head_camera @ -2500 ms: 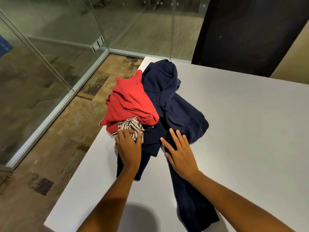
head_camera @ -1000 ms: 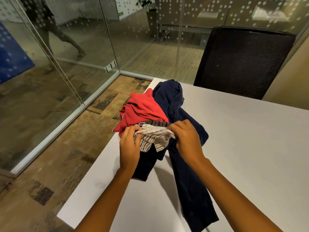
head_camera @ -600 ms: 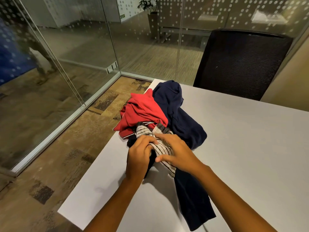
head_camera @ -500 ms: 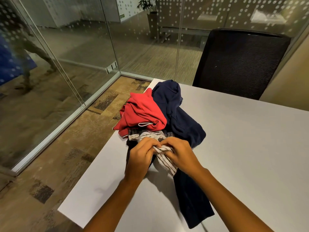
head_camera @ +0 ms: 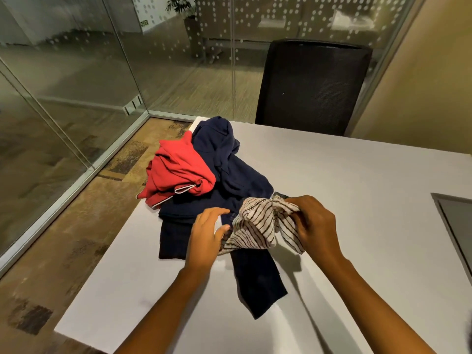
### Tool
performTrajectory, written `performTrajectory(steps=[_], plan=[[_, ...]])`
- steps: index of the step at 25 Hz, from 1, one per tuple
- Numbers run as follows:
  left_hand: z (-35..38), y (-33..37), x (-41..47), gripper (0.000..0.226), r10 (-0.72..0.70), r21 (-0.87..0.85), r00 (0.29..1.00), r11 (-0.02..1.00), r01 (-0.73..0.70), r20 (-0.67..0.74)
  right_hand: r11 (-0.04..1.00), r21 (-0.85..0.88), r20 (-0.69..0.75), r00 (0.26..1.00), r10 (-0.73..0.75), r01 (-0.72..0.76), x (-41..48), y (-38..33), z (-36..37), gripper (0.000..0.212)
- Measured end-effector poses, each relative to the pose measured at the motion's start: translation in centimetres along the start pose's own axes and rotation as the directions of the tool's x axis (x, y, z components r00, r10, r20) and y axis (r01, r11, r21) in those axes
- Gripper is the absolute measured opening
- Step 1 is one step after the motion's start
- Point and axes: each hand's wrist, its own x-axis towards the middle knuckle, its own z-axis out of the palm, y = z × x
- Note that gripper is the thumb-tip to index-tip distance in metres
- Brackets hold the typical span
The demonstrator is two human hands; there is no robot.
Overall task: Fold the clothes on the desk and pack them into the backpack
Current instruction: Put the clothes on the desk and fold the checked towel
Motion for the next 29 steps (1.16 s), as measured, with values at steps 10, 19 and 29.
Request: performTrajectory(steps=[10,19,29], plan=[[10.8,2.1,-7.5,0.053,0.025,0.351,0.85,0.904,-0.243,0.526,0.87,-0.473,0.085,0.976,0.2,-0.137,-15.3,9.5,-5.7,0.043],[7.0,-5.8,-10.5,0.062,-0.178,0.612,0.897,0.782,-0.12,0.404,0.811,-0.412,0.035,0.882,0.47,-0.416,-19.3,8.4,-5.1,0.043],[9.2,2.6,-8.3,0.019,-0.077,0.266,0.971,0.964,0.014,0.228,0.858,-0.329,-0.064,0.916,0.397,-0.395,-18.9,7.7,-6.1,0.026]])
